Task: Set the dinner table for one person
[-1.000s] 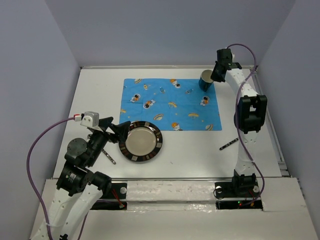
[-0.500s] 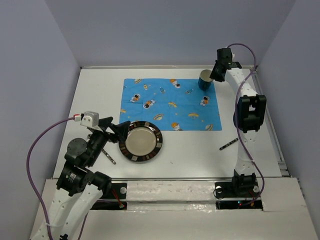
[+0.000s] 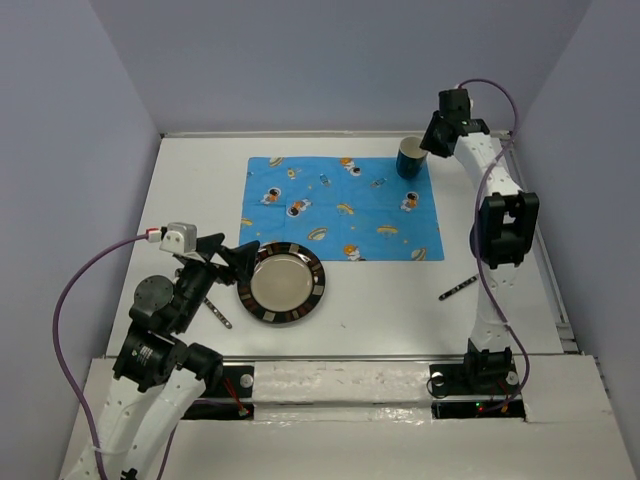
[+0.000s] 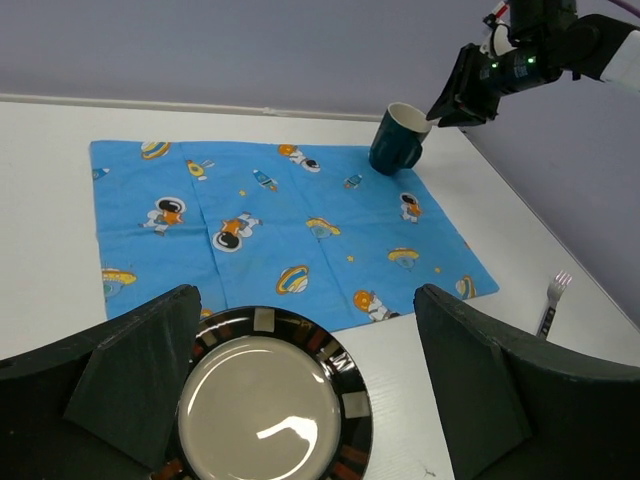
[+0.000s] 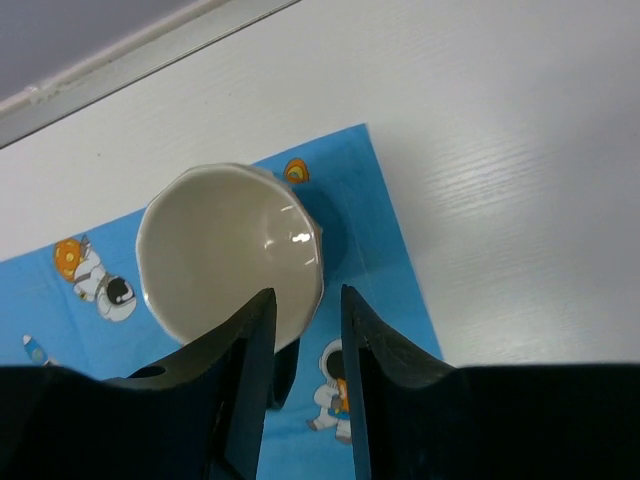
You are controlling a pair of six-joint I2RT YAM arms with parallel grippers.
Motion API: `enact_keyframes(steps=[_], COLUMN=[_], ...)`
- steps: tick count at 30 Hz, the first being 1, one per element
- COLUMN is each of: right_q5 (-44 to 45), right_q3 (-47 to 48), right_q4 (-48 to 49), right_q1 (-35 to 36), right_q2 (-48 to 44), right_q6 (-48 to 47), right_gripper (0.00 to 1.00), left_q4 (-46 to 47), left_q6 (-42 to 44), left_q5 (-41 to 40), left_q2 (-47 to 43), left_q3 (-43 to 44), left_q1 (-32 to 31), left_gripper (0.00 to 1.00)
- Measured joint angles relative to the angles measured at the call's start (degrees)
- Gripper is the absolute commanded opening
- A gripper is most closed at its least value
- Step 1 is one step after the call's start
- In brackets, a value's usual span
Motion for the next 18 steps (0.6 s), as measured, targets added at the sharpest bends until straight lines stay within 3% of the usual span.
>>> enact_keyframes(steps=[5,7,9,11,14,18], right_q5=[-2.89,-5.01,-8.09,-10.54,-16.04,-21.00], right_q3=[-7.13,-15.47,-31.17,-41.00,-59.52,-77.26], right_q4=[1.27,6.01,13.53,16.52,28.04,42.45], right_q1=[0.07,0.66,2.10,5.16,14.64,29.99], right_q2=[-8.50,-15.65,-27.45,-36.11,-48.41,-52.65], right_q6=[0.00,0.20,1.33,2.60,5.35,12.37], right_gripper=[0.41,0.41,0.42,0.42,0.46,0.56], left_q4=[-0.02,0.00,-0.04,-0.09,-0.17,-0.17], left_q6=[0.00,0.00,0.00,0.00,-0.02,-0.04], left_q5=[-0.09,-0.20,-0.35,-0.50,-1.60,-2.08], left_q2=[0.24,0.24,0.24,0.22,0.20,0.15], left_q3=[0.00,0.00,0.00,0.00,0.00,0.00], left_q1=[1.05,1.44,2.05,2.60,3.37,4.31], left_gripper=[0.99,0.99,0.99,0.99,0.99,0.99])
